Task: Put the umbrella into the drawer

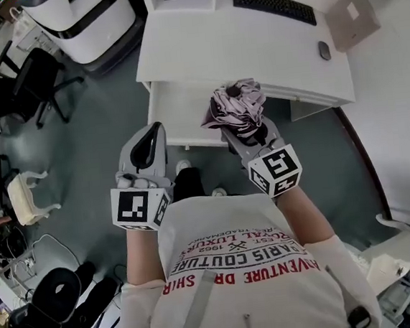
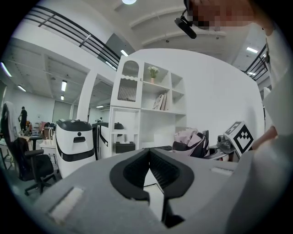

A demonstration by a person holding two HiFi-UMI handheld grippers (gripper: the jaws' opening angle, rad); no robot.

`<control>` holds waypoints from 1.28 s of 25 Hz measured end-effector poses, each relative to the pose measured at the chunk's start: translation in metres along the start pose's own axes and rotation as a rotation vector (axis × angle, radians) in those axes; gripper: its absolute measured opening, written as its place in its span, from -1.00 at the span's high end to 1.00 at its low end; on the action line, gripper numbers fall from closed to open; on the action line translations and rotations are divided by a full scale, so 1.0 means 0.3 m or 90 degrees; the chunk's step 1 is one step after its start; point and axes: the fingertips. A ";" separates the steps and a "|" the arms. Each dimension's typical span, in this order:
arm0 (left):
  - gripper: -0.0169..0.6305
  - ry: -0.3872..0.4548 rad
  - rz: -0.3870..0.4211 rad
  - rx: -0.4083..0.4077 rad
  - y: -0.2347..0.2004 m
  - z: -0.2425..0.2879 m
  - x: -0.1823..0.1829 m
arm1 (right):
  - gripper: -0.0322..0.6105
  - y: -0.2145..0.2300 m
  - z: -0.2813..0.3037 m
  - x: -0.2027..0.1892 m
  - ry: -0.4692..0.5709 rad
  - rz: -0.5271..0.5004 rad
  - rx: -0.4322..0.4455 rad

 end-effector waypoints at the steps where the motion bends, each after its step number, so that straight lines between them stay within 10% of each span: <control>1: 0.93 -0.001 -0.003 -0.008 -0.031 0.026 0.007 | 0.27 0.005 0.038 0.006 -0.008 0.001 -0.004; 11: 0.93 -0.025 -0.022 -0.076 -0.416 0.272 -0.086 | 0.26 -0.008 0.505 -0.051 -0.127 0.011 -0.003; 32: 0.93 -0.140 -0.042 -0.161 -0.665 0.531 -0.597 | 0.24 -0.019 1.071 -0.802 -0.543 -0.091 0.151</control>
Point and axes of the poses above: the fingertips, and each gripper's own axes: z forward along the fingers, y to its right, x out of its top, and after that the axes turned 8 degrees about -y, right-handed
